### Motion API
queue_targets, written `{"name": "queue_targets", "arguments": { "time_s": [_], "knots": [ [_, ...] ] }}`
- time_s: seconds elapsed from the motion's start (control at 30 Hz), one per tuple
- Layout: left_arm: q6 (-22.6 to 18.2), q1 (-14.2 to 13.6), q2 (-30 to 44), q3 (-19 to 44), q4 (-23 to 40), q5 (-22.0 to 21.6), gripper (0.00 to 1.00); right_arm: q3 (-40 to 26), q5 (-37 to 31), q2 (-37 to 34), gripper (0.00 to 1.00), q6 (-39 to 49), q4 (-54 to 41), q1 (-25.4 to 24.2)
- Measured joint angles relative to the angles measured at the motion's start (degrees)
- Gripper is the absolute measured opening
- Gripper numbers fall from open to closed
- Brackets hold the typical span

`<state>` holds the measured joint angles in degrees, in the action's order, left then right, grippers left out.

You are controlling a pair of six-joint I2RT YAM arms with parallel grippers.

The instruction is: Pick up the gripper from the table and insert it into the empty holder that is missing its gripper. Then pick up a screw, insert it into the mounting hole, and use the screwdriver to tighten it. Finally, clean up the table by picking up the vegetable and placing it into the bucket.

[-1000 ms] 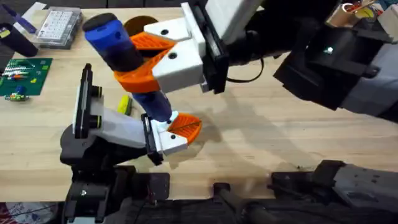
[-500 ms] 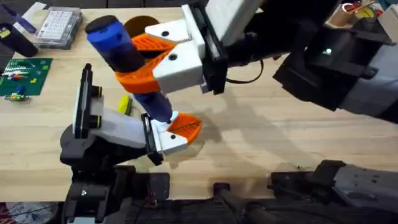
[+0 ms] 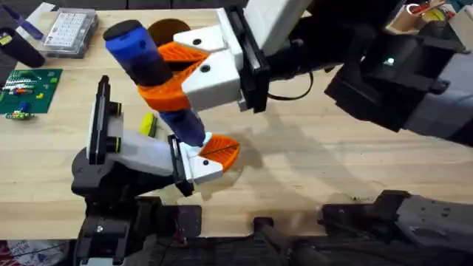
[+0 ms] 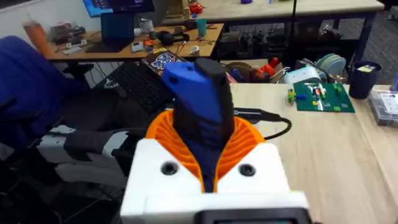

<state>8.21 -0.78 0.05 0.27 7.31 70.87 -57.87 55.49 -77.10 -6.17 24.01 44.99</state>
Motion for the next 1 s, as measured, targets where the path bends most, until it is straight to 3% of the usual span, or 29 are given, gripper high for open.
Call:
{"name": "queue_targets", "arguments": {
  "time_s": [1.0],
  "knots": [
    [0.22,-0.02,0.0,0.0,0.09,0.07,0.012,1.32,-2.22,0.76,0.055,-0.19,0.09,0.0]
  ]
}}
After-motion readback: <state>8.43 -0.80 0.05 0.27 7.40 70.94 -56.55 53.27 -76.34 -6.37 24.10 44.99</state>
